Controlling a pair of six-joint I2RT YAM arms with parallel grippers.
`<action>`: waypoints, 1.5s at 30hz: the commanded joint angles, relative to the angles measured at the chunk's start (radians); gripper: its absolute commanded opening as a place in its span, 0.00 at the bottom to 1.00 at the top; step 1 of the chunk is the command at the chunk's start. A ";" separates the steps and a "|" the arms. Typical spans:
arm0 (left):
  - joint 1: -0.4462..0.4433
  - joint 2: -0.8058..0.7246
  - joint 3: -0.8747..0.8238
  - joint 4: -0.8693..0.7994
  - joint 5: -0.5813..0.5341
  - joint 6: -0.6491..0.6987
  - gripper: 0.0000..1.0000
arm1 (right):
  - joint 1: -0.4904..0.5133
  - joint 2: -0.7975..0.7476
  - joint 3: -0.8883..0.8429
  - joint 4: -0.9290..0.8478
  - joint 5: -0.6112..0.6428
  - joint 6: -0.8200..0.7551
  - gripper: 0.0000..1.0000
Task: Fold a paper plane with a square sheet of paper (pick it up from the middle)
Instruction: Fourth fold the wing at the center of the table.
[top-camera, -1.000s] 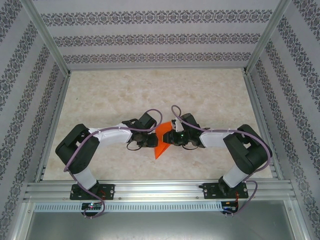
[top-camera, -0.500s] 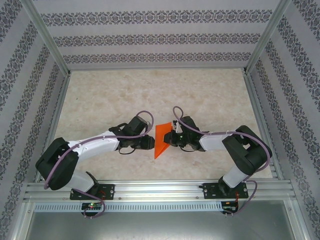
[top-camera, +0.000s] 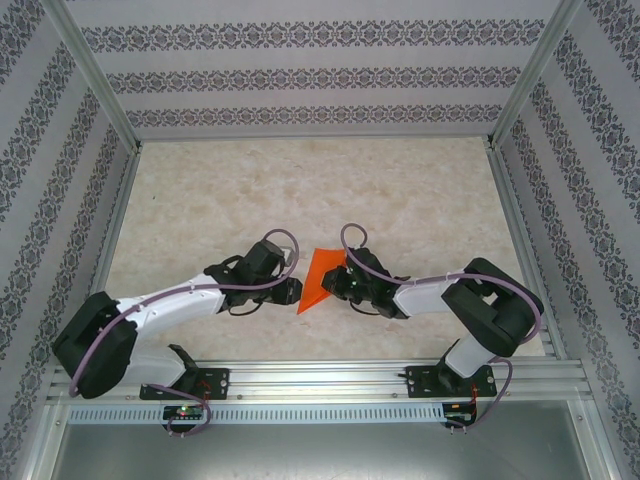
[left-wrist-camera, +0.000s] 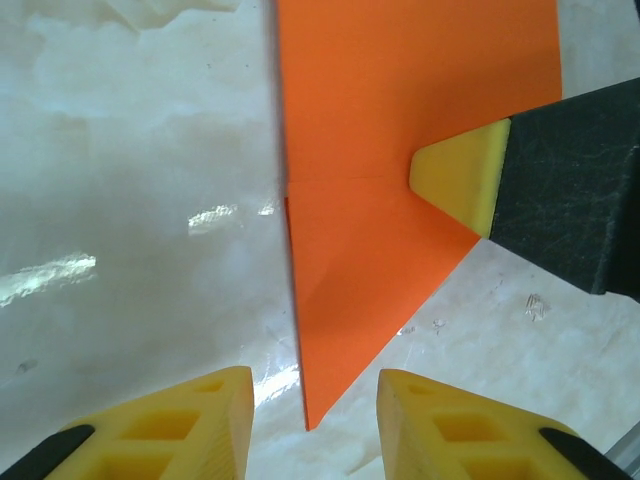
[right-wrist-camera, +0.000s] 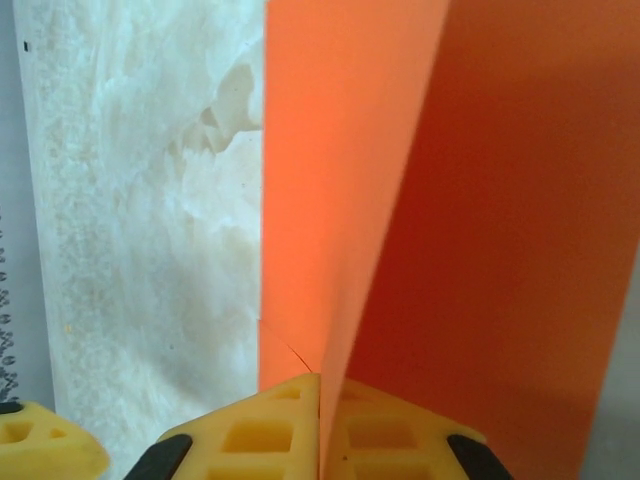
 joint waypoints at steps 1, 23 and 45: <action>-0.008 -0.077 -0.043 0.071 -0.040 0.028 0.41 | 0.012 -0.036 -0.026 0.060 0.079 0.036 0.10; -0.010 -0.085 -0.039 0.194 -0.032 0.113 0.49 | -0.143 -0.081 0.008 -0.117 -0.269 -0.301 0.42; -0.281 0.259 0.135 0.072 -0.407 0.188 0.53 | -0.182 0.005 0.062 -0.029 -0.338 -0.231 0.30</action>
